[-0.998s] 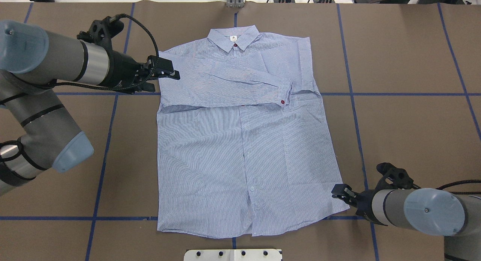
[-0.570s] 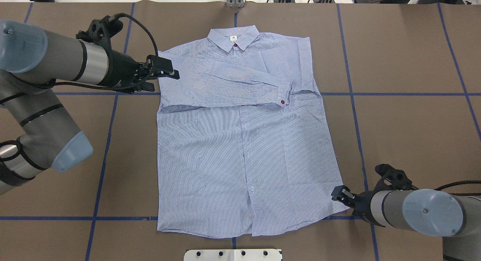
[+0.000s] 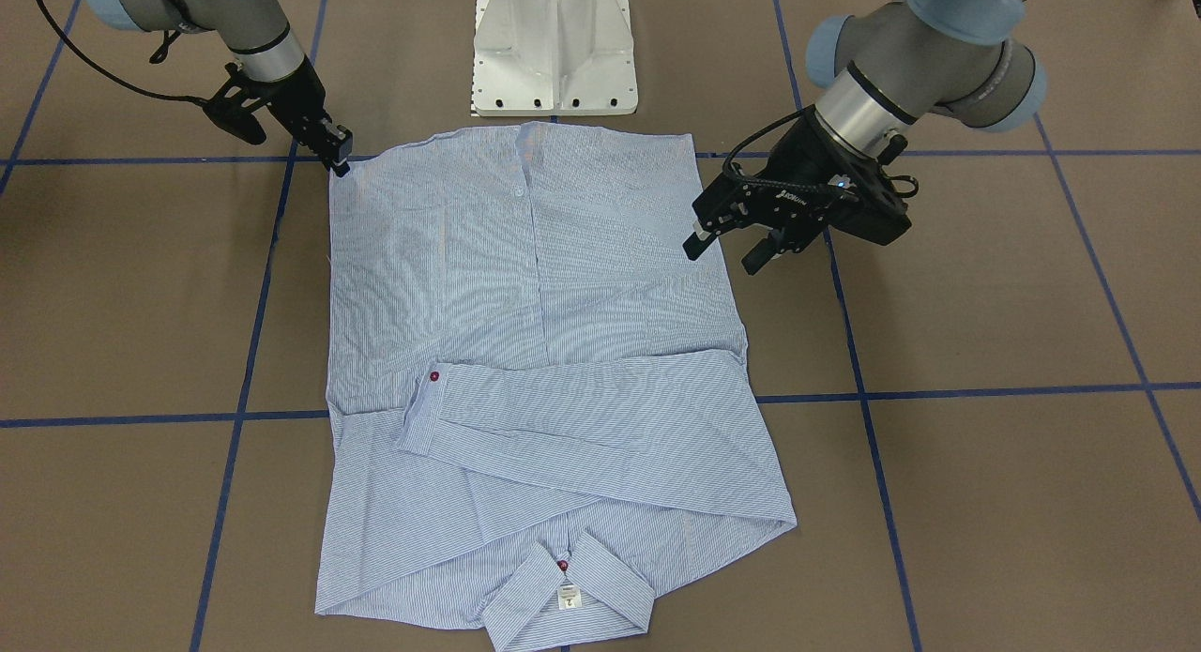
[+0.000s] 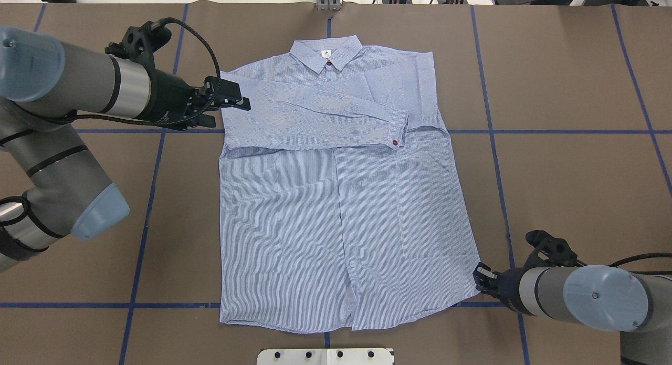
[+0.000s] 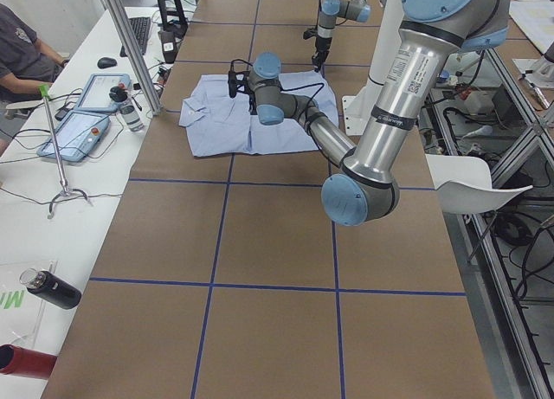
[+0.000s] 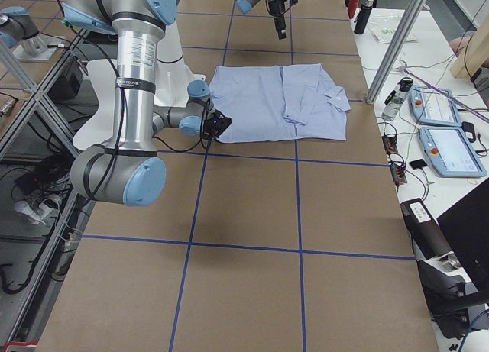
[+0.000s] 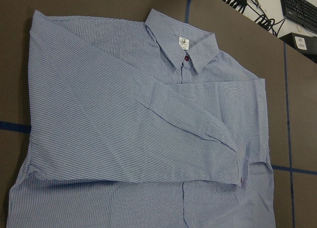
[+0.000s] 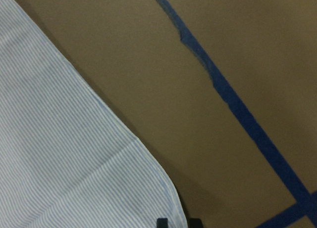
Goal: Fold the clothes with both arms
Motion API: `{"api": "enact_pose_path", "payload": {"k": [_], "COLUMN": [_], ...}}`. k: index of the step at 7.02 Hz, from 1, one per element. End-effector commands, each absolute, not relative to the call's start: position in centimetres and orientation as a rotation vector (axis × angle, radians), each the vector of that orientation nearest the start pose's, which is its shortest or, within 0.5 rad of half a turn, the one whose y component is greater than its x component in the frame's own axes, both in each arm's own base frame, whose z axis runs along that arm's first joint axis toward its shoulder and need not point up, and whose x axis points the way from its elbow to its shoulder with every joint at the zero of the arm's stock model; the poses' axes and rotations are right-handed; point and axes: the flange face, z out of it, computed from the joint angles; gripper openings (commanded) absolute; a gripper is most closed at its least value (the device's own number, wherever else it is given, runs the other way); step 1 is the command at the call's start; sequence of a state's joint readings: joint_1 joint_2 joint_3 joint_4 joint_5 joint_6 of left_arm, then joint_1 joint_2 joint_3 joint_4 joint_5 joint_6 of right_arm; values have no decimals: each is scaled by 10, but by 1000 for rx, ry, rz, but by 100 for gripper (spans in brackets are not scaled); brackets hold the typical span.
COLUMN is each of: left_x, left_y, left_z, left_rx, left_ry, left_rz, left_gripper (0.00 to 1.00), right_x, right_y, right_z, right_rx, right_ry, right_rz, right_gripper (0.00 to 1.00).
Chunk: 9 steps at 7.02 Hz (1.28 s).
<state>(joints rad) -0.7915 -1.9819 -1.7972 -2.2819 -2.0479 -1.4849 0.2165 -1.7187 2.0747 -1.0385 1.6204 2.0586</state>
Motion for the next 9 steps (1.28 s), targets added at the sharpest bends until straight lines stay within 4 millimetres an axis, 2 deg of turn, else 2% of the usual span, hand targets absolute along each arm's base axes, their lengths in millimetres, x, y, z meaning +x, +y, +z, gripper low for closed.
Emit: {"api": "enact_pose_path", "payload": {"k": [1, 2, 3, 4, 5, 6, 8, 9], "left_x": [354, 352, 344, 339, 341, 356, 404, 433], "left_y": [-483, -481, -472, -450, -403, -360, -272, -236], "left_z": [241, 244, 253, 267, 288, 286, 296, 306], "left_rx": [197, 189, 162, 92, 29, -37, -166, -193], "left_ry": [1365, 1359, 1345, 1323, 1292, 1295, 1222, 1174], "left_rz": [-269, -277, -306, -374, -381, -446, -528, -544], "left_gripper": [93, 93, 93, 93, 93, 93, 92, 90], "right_x": [-406, -405, -401, -394, -393, -392, -390, -390], "right_y": [-221, -221, -220, -218, -218, -218, -221, -221], "right_z": [429, 427, 415, 411, 409, 407, 407, 408], "right_rx": [-175, -177, -188, -199, -199, -200, -197, -195], "right_ry": [-894, -898, -920, -924, -929, -932, -933, -932], "right_rz": [633, 632, 627, 622, 621, 621, 626, 626], "right_gripper": [0, 0, 0, 0, 0, 0, 0, 0]}}
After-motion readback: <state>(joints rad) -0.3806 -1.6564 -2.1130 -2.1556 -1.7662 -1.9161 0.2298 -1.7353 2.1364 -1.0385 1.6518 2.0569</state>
